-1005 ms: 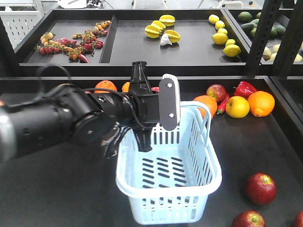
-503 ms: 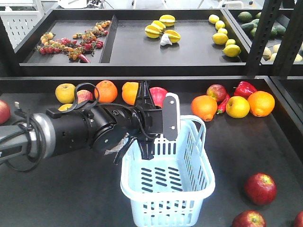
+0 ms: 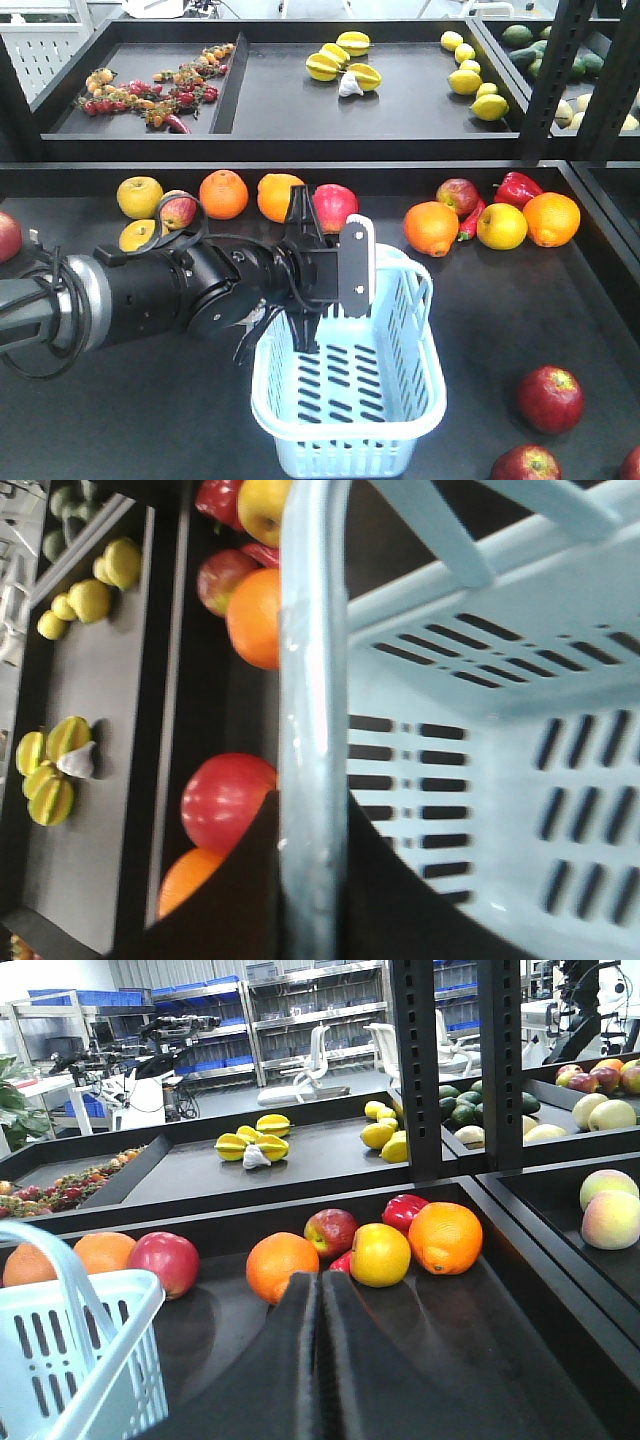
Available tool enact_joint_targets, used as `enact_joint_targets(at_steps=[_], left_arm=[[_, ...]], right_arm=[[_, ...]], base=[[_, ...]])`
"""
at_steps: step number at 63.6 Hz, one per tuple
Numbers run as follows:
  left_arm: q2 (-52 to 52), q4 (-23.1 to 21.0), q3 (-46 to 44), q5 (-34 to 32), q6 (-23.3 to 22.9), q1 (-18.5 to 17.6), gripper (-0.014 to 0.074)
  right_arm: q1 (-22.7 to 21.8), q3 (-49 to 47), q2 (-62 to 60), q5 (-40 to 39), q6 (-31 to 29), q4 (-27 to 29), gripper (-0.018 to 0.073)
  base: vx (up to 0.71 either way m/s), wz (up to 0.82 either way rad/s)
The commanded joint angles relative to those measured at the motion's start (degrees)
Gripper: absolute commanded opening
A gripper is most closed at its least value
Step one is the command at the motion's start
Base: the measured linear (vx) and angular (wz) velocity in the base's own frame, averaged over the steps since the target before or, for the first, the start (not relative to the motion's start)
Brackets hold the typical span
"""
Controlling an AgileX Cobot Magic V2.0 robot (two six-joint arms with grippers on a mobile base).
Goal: Pick three apples into basket with both arms
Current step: 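Lower the light-blue basket onto the table with the left gripper, then open the left gripper and lift it away from the basket handle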
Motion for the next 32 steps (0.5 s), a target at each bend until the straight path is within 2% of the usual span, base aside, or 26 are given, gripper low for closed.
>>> enact_joint_targets(at_steps=[1,8,21,32], left_arm=[[-1.9,-0.9,-0.3,1.8,-0.8,0.3,0.0099],[-1.9,-1.1,-0.3,2.9,-1.0,0.3,0.0185],[-2.0,-1.9,-0.3,7.7,-1.5,0.3,0.0404],[-3.3,-4.7,-0.3,9.2,-1.5,0.3,0.0577]], right_arm=[[-0.1,0.8,-0.2,-4.2,-0.3,-0.4,-0.0009],[-0.1,0.8,-0.2,-4.2,-0.3,-0.4,-0.0009],[-0.1,0.8,-0.2,-4.2,-0.3,-0.4,-0.0009],[-0.1,0.8,-0.2,-4.2,-0.3,-0.4,-0.0009]], base=[[0.00,0.00],[0.00,0.00],[0.00,0.00],[0.00,0.00]])
